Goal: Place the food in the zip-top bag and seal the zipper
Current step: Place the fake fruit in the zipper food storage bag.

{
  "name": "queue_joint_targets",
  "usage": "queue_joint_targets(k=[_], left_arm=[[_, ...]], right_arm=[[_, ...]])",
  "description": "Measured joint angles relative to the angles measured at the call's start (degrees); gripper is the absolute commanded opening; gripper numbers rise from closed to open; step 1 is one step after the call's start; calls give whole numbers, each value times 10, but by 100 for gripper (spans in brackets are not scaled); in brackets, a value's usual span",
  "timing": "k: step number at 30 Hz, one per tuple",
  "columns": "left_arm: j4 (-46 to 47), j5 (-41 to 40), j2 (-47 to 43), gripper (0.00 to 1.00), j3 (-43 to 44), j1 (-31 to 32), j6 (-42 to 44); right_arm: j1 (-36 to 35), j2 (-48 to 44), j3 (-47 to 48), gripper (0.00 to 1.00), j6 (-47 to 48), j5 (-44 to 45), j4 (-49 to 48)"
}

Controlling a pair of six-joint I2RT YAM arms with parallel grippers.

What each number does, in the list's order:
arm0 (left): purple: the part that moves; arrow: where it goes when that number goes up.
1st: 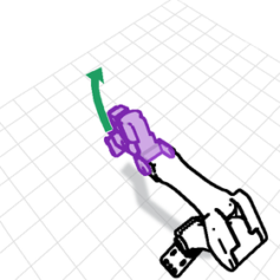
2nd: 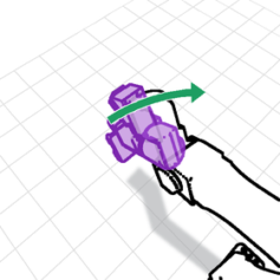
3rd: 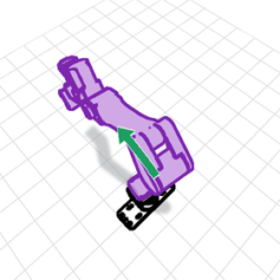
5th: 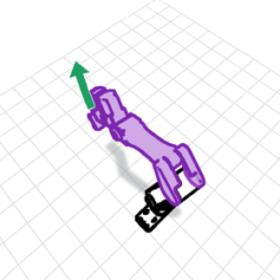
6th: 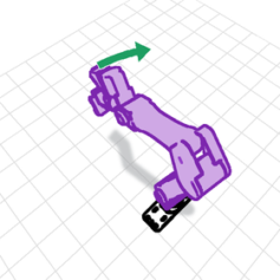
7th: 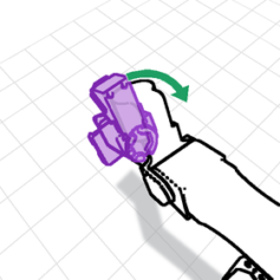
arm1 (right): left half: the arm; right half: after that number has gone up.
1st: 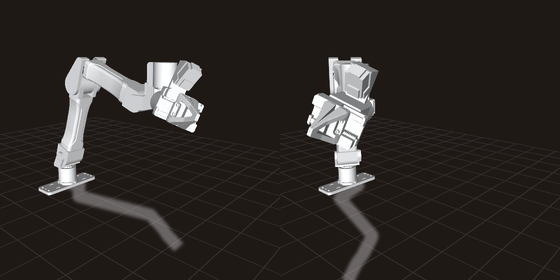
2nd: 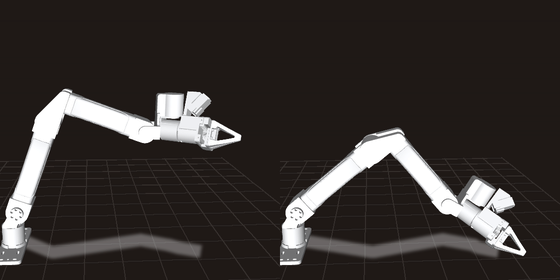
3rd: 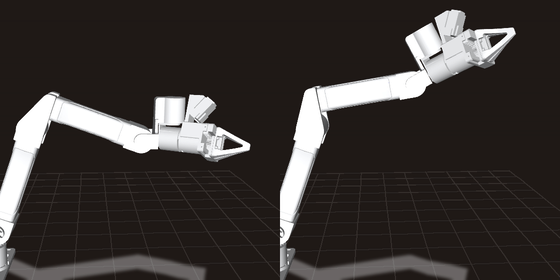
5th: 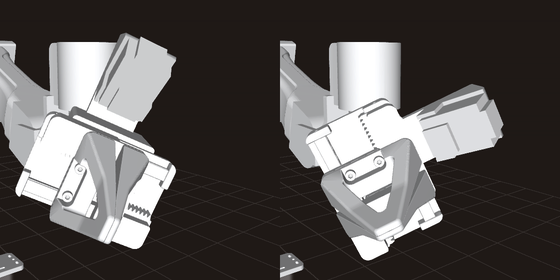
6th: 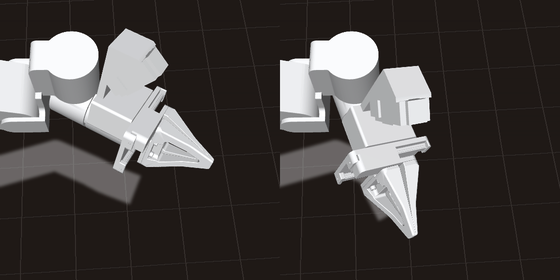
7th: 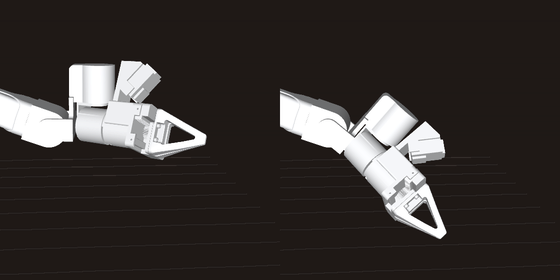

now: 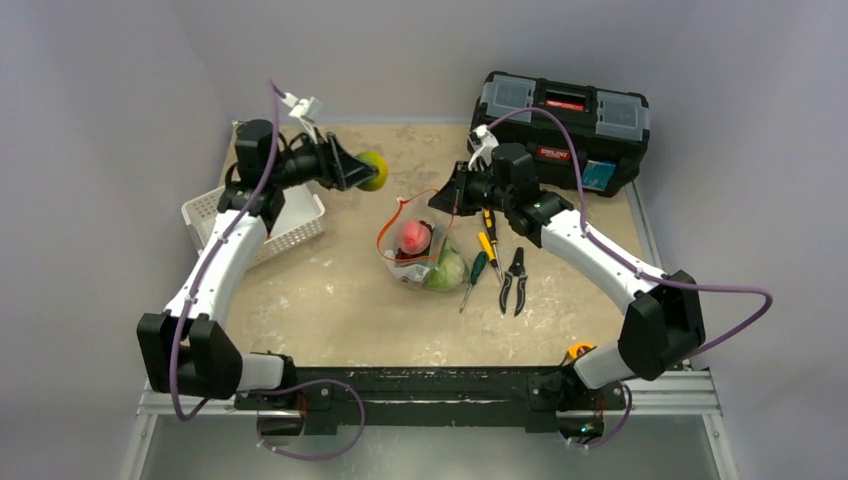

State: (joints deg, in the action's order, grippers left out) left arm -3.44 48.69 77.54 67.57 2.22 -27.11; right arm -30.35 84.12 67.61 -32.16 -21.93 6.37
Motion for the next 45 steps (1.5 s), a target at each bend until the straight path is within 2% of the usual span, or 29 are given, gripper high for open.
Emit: queue_joint_targets(k=[6,9,15,24,28,30,38,43,45], left_arm=[[-91,-38,-21,11,19,155,115],[-140,-67,-9,22,35,189,152],[-187,-106,11,36,41,203,184],[-195,-116,14,55,41,226,195],[-195,-116,14,73,41,227,196],[-195,-116,14,78,41,229,199],[-196,-117,14,81,41,239,209],[-200,-144,-1,64,40,240,220],[-203,-167,-17,61,40,240,224]], right_arm=[[0,0,2,0,-4,-1,-2],[0,0,2,0,-9,-1,-5],[0,0,5,0,-15,-1,-6],[0,0,9,0,-17,-1,-4],[0,0,9,0,-17,-1,-4],[0,0,9,0,-17,-1,-4],[0,0,9,0,-17,-1,-4],[0,0,9,0,-17,-1,-4],[0,0,9,0,-17,-1,-4]])
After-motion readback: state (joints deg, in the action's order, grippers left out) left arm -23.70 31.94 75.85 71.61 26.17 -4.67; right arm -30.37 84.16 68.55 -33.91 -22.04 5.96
